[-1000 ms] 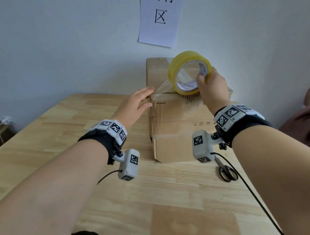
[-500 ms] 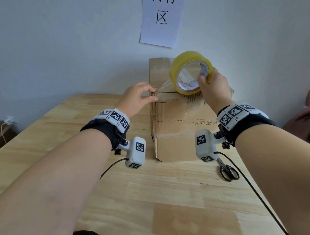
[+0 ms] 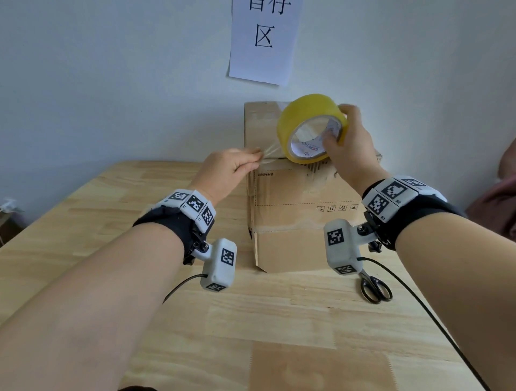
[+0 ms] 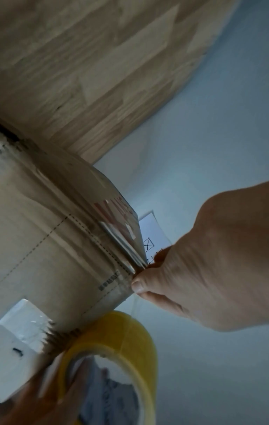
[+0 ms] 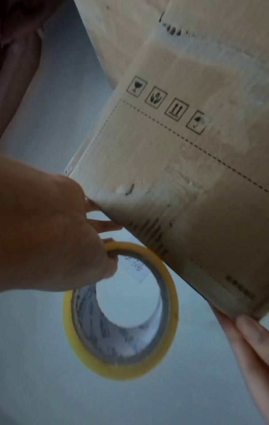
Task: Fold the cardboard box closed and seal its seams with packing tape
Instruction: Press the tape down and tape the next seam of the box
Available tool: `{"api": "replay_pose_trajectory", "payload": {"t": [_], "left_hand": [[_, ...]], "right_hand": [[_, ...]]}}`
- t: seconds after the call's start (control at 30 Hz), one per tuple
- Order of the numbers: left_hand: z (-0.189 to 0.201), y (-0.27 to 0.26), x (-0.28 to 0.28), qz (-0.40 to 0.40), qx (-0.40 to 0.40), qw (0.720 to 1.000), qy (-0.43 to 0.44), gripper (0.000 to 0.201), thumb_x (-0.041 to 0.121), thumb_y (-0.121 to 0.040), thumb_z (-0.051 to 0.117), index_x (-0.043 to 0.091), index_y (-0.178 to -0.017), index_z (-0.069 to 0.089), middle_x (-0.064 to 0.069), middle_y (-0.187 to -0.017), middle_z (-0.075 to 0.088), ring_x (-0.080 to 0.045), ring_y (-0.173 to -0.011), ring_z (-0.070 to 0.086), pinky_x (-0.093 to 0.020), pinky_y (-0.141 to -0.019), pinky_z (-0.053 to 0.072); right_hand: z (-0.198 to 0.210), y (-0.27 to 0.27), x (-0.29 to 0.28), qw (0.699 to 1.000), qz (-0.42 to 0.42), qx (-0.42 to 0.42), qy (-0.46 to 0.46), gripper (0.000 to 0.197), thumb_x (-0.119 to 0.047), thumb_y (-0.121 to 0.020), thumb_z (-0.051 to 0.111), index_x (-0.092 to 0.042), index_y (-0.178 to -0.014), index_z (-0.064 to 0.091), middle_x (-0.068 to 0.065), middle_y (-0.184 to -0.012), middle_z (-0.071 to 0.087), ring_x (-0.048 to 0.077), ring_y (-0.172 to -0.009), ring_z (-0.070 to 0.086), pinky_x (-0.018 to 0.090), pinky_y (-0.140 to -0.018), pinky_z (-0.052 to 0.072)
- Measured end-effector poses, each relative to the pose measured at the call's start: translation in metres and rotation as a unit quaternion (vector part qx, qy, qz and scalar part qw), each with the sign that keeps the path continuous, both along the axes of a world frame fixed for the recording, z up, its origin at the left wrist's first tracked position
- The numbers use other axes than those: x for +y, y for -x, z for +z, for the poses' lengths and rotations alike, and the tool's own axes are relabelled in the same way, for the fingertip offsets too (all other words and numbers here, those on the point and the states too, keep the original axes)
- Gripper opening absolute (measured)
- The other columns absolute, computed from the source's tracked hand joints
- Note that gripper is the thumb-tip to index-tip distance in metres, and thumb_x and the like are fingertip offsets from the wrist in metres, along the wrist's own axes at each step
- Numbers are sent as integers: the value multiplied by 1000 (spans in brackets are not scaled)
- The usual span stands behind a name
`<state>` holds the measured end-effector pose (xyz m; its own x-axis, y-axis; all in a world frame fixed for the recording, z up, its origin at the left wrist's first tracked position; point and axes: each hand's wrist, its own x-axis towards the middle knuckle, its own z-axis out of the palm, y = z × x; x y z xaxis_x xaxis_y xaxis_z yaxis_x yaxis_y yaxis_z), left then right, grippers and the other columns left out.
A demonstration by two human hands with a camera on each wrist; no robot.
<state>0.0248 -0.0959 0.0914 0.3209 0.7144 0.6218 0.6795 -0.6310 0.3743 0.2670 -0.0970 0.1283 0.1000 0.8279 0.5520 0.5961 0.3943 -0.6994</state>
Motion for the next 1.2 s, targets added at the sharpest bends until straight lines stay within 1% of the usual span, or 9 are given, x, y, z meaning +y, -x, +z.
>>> {"api": "replay_pose_trajectory", "payload": {"t": [0.1,0.2,0.27,0.37,0.47,0.53,0.63,0.93,1.2], "left_hand": [[6,-5,-4,29,55,998,-12,28,18,-95,55,17,-121,64,-3,-127,62,-18,-117,58,-24,-103,37],[9,-11,-5,48,98,994,-22,29,20,-96,52,18,-123,63,-5,-126,63,-25,-114,59,-31,-96,43],[8,-14,-6,52,123,991,-30,30,16,-96,51,16,-124,62,-10,-121,64,-32,-107,60,-36,-87,46],[7,-15,-6,52,154,986,-36,33,8,-95,50,14,-126,61,-16,-111,61,-35,-98,56,-35,-79,43],[12,-15,-5,53,162,985,1,37,10,-97,45,18,-132,56,-12,-122,57,-31,-110,52,-31,-87,39],[13,-16,-5,54,156,985,38,39,11,-99,41,18,-137,49,-7,-140,49,-26,-128,45,-28,-101,33],[12,-17,-7,58,142,985,74,41,10,-101,36,18,-141,44,-1,-151,35,-15,-141,30,-24,-112,20],[7,-14,-9,57,130,988,62,41,14,-100,42,19,-140,45,2,-149,39,-13,-138,35,-32,-113,29],[11,-22,-17,88,148,984,51,42,13,-97,42,22,-138,47,7,-147,42,-17,-131,44,-34,-103,39]], "right_hand": [[8,7,-5,994,-6,-75,-84,70,5,-87,40,-25,-149,23,5,-126,39,12,-92,46,19,-76,43],[21,17,-12,986,-5,-144,-87,74,10,-83,36,-26,-147,30,12,-133,40,21,-101,49,26,-82,41],[27,21,-14,987,34,-147,-52,66,-2,-84,44,-24,-145,36,10,-132,44,23,-112,47,25,-86,37],[34,26,-18,989,71,-130,3,67,-37,-80,59,-23,-142,36,5,-132,43,18,-117,42,26,-90,33],[41,32,-18,997,33,-67,35,73,-67,-78,59,-22,-132,42,2,-118,49,15,-103,48,26,-82,38],[44,36,-16,998,0,-42,46,76,-73,-73,58,-21,-127,44,3,-110,54,17,-95,53,27,-74,41],[46,44,-14,997,-31,-25,61,72,-63,-73,66,-19,-125,43,3,-109,53,19,-95,54,32,-75,48],[59,32,-10,990,-81,-89,78,66,-51,-72,69,-17,-123,43,3,-114,43,25,-101,52,40,-85,49],[61,17,-9,971,-133,-184,79,67,-53,-70,70,-17,-121,43,6,-119,42,29,-100,52,41,-80,48]]}}
